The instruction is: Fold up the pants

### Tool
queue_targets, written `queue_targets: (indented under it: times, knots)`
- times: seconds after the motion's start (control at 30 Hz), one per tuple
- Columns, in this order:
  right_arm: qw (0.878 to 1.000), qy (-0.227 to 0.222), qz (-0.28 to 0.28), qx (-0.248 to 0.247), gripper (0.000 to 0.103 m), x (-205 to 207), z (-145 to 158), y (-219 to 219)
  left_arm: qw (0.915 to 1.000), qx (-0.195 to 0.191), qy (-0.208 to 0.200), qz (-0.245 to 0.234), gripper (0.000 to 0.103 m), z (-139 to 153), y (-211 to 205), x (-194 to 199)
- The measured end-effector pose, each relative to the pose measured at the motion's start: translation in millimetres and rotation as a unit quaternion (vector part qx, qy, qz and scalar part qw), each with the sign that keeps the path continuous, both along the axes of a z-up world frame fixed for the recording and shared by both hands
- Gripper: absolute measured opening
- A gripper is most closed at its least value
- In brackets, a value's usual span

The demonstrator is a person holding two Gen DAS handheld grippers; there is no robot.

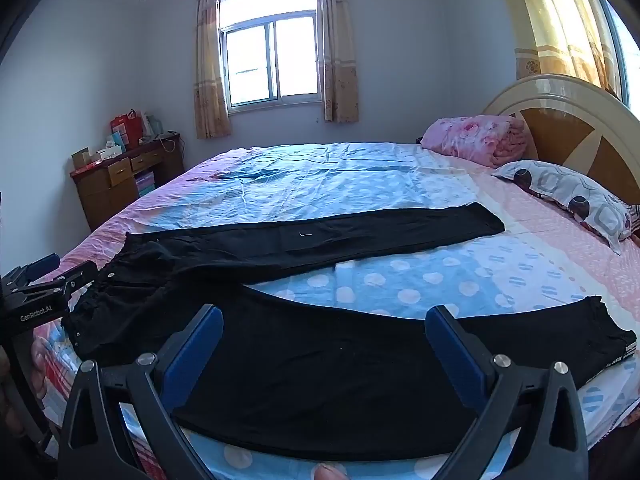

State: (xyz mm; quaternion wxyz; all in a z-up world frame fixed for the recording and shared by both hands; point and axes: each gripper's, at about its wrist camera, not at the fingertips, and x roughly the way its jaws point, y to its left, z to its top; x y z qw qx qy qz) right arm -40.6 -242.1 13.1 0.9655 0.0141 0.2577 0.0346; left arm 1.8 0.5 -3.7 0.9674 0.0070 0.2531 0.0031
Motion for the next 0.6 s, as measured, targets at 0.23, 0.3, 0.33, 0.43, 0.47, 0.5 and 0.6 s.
queue_targets:
  times: [0.23,0.3,0.33,0.43,0.47,0.5,0.6]
  knots:
    - [1.000,0.000,-0.002,-0.001,0.102,-3.2,2.0,4.4,1.0000,-0.004,-0.004,0.004,0.103,2.2,6.2,-2.6]
    - [1.000,0.001,-0.002,-0.001,0.102,-3.6,2.0,4.1,1.0000,-0.004,-0.004,0.002,0.103,2.4,7.2,-2.5]
    - [1.000,0.002,-0.002,-0.001,0.102,-3.3,1.1,4.4,1.0000,-0.004,-0.004,0.002,0.103,2.3,8.0,-2.5]
    - [1.000,0.005,-0.002,-0.002,0.102,-2.9,-0.3,5.2,1.0000,-0.004,-0.004,0.003,0.103,2.3,6.9,-2.3]
    - [1.000,0.005,-0.003,-0.002,0.102,-3.2,-0.4,5.2,1.0000,-0.004,-0.004,0.003,0.103,2.3,6.5,-2.4]
    - [1.000,0.004,-0.002,-0.001,0.102,-2.9,-0.6,4.9,1.0000,-0.003,-0.004,0.003,0.103,2.4,6.4,-2.3]
    - [1.000,0.004,-0.002,-0.002,0.102,-2.6,-1.5,5.4,1.0000,-0.004,-0.004,0.003,0.103,2.5,7.2,-2.4]
